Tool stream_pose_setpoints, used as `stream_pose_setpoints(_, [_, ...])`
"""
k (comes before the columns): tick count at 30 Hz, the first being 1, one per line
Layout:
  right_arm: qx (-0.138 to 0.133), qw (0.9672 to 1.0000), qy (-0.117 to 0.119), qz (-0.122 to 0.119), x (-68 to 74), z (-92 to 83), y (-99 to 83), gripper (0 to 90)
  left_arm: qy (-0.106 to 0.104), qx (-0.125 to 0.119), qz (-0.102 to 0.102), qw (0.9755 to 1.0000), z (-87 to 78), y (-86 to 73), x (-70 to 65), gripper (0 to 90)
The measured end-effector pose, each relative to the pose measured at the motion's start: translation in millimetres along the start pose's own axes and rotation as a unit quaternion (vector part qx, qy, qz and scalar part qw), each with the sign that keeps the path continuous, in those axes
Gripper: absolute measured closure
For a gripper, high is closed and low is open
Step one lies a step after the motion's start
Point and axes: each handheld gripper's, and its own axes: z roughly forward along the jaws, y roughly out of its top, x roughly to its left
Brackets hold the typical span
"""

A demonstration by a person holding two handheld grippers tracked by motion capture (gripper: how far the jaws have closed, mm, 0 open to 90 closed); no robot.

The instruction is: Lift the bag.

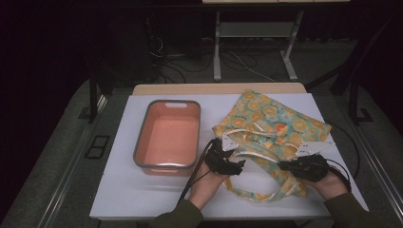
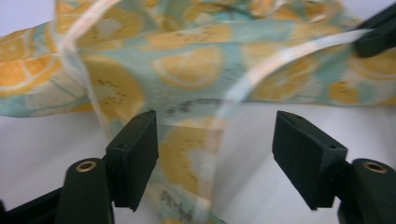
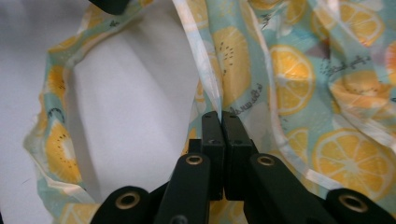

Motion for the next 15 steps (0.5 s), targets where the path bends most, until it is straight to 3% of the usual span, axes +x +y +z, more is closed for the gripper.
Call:
stream_pose_setpoints(2, [-0.007,1.0000,-0.001,0.002,-2.8,-1.5,0.5,88.9,0.006,0.002,-0.016,0.9999,4.6,1.2,4.0,35.4])
stream_pose_setpoints(5, [-0.013,0.9999,-0.003,0.005,-6.0,-3.2,1.5,88.9,0.005,0.004,-0.035,0.9994,10.9,3.4,9.6,50.6])
stream_pose_setpoints(9, [-0.020,0.9997,-0.007,0.009,-8.8,-4.3,3.2,89.0,-0.017,-0.003,-0.061,0.9980,15.3,5.9,14.6,84.4])
stream_pose_setpoints(10, [-0.023,0.9997,-0.007,0.008,-10.0,-4.3,3.8,89.0,-0.019,-0.007,-0.063,0.9978,14.8,7.3,14.6,88.7])
stream_pose_setpoints(15, [-0.038,0.9992,-0.007,0.013,-13.9,-5.0,8.6,89.1,-0.031,-0.024,-0.061,0.9974,7.7,20.5,13.3,89.4])
